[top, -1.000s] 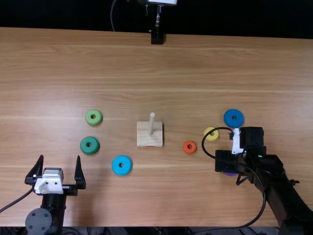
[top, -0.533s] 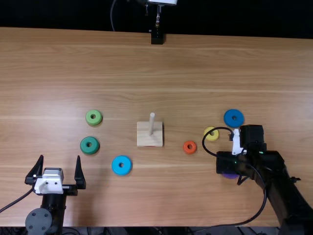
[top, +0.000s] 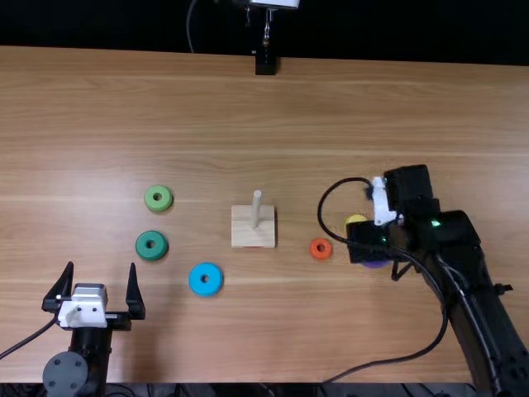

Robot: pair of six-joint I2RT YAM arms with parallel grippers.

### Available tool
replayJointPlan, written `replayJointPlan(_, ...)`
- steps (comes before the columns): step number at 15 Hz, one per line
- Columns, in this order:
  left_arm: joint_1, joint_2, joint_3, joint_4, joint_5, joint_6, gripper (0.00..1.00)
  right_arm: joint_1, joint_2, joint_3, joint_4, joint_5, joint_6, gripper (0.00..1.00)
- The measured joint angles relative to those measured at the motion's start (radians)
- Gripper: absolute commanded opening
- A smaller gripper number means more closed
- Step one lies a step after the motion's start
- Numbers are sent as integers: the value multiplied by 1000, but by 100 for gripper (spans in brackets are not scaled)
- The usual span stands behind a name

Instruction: Build the Hanoi tower: stack the rings onto the peg from bottom to top in this color order: purple, dark blue, light blue, dark green, light green, yellow, orange.

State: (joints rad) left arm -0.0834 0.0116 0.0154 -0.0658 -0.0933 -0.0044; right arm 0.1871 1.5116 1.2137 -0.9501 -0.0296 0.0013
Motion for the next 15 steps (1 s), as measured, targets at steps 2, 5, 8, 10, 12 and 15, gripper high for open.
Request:
replayJointPlan(2, 0, 0, 0, 0, 0, 0, 100, 80, 2, 141, -71, -1, 0, 0)
replayJointPlan(5, 0, 0, 0, 0, 0, 0, 100, 151, 41, 303, -186, 4, 1, 0)
replayJointPlan(8, 0, 0, 0, 0, 0, 0, 100, 203, 140, 417, -219, 23, 1, 0)
replayJointPlan(10, 0, 0, 0, 0, 0, 0, 100, 247, 181, 526, -219, 24, 1, 0)
replayJointPlan(12, 0, 0, 0, 0, 0, 1, 100, 290, 213, 601, -217, 25, 1, 0)
replayJointPlan(15, 0, 0, 0, 0, 0, 0, 100, 350, 279, 660, -221, 26, 0, 0)
